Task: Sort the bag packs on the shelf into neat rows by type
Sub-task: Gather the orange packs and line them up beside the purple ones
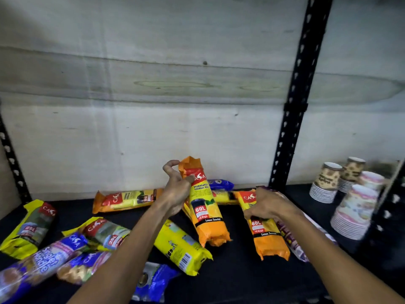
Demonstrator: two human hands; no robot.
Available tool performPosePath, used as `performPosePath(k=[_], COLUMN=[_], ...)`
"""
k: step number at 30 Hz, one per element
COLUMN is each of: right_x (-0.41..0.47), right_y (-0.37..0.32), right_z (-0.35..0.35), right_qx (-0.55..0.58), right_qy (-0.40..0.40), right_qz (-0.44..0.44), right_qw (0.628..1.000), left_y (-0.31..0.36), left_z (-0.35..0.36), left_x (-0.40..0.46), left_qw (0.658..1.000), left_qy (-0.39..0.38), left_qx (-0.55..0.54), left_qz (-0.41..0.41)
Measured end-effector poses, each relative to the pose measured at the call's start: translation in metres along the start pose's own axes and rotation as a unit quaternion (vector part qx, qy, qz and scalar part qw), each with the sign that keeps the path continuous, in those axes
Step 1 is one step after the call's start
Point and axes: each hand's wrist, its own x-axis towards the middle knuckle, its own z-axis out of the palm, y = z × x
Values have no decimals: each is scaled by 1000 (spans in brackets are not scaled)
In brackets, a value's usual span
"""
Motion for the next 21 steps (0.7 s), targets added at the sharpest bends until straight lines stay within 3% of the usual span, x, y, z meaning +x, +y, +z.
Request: performPosePath(k=[12,17,21], right_x=[-3,-1,-2], right_y=[35,39,40], right_z=[7,9,12], right_qx=[-36,-24,-12], right_qy=[-14,-2,4], right_qz=[-2,-21,-32], right_qw=[999,999,999], left_y=[-52,-63,-69], left_z=[80,87,85], left_x=[-3,1,1], left_qw=[990,986,972], left_qy=[-100,-107,-121], left_qx=[28,75,176], left_qz=[-94,-101,-95])
